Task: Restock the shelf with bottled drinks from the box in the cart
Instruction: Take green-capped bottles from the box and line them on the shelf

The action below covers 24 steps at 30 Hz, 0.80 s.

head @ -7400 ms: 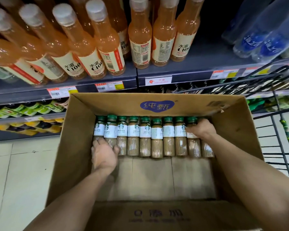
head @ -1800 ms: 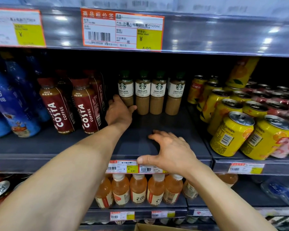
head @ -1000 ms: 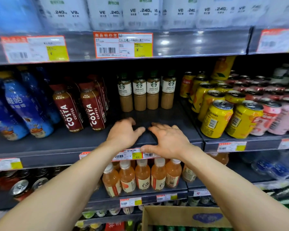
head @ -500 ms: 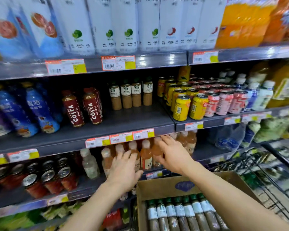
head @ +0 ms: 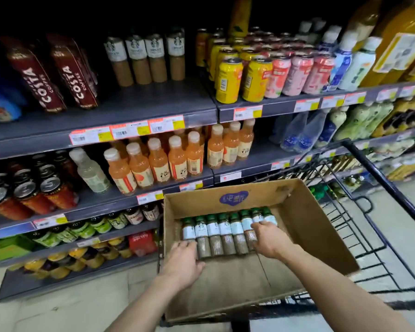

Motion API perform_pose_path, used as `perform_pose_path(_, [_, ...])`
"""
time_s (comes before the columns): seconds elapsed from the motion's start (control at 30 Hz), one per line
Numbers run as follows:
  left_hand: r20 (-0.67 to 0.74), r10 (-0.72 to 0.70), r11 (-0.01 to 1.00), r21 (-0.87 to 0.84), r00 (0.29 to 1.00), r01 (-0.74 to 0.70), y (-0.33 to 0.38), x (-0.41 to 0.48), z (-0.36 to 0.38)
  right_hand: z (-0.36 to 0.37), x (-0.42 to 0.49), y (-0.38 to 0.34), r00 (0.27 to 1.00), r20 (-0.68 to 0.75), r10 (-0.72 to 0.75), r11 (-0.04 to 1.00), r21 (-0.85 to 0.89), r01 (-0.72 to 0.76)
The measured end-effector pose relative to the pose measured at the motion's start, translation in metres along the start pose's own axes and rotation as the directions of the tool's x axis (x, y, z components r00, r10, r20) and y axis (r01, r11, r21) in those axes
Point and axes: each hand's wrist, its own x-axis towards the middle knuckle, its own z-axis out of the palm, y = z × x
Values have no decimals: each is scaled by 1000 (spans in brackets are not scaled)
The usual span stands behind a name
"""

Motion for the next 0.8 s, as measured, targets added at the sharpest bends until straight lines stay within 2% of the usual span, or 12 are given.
perform_pose_path(0.13, [136,-78,994,-61,988,87,22,29,46,38,13,45,987,136,87,995,34,-92])
perform_pose_path(0.27, [197,-165,978,-94,966,186,33,59,88,63,40,83,960,239,143,988,25,-153])
perform_pose_path(0.37, [226,-262,950,-108,938,292,35,78,112,74,65,105,951,262,165,985,11,-174])
perform_pose_path(0.57, [142,-415,893,-126,898,433,20,111,132,90,120,138,948,220,228,970,27,-240])
perform_pose_path(0.73, [19,-533,832,-172,846,528,4,137,135,111,159,152,941,149,304,936,136,-324])
perform_pose_path(0.8, [3,-595,783,-223,804,581,-4,148,137,120,168,158,924,146,353,908,186,-376])
